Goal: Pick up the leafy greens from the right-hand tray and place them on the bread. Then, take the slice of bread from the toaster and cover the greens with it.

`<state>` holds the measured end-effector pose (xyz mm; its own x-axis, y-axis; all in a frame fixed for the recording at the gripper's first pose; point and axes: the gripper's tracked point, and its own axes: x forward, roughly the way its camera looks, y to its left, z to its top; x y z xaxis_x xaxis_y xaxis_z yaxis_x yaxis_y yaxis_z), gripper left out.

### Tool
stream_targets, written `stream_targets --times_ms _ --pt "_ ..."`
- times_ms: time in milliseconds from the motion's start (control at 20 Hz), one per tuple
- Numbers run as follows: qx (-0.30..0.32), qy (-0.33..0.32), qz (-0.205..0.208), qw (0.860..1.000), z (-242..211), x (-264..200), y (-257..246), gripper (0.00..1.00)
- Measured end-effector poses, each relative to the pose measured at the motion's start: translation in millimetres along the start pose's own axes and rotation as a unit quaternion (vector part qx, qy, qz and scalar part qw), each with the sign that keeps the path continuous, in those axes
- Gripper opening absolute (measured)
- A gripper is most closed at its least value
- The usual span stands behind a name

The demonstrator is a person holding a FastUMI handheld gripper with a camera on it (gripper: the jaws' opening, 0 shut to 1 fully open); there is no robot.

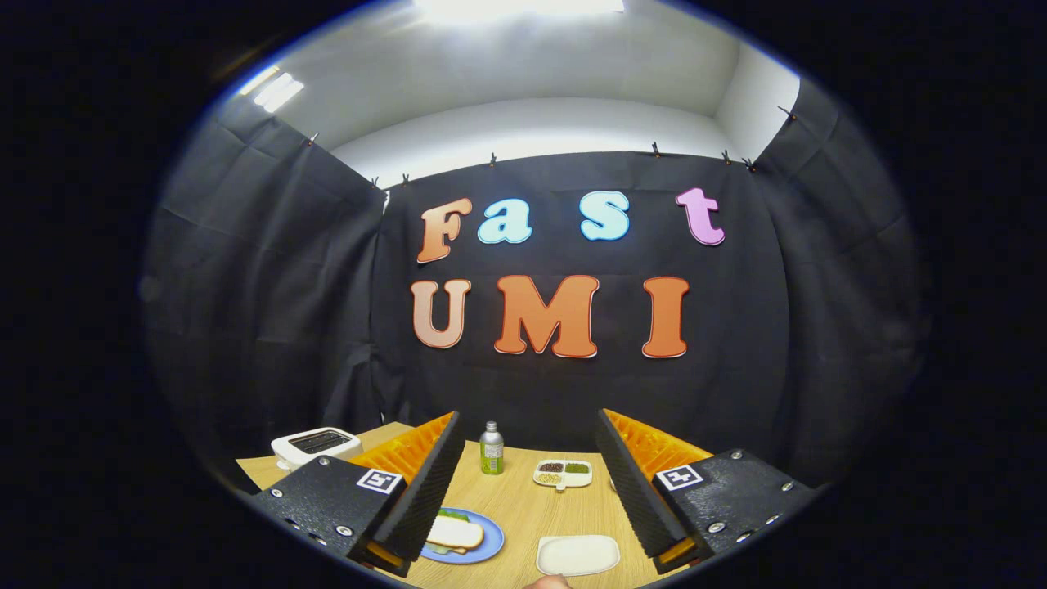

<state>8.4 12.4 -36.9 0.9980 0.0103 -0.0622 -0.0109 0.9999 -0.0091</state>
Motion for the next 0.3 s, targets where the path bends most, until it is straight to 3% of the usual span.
stream_targets --times_ms 300 --pt "-0.002 0.001 0.004 1.0 -2.7 0.7 7.8 0.97"
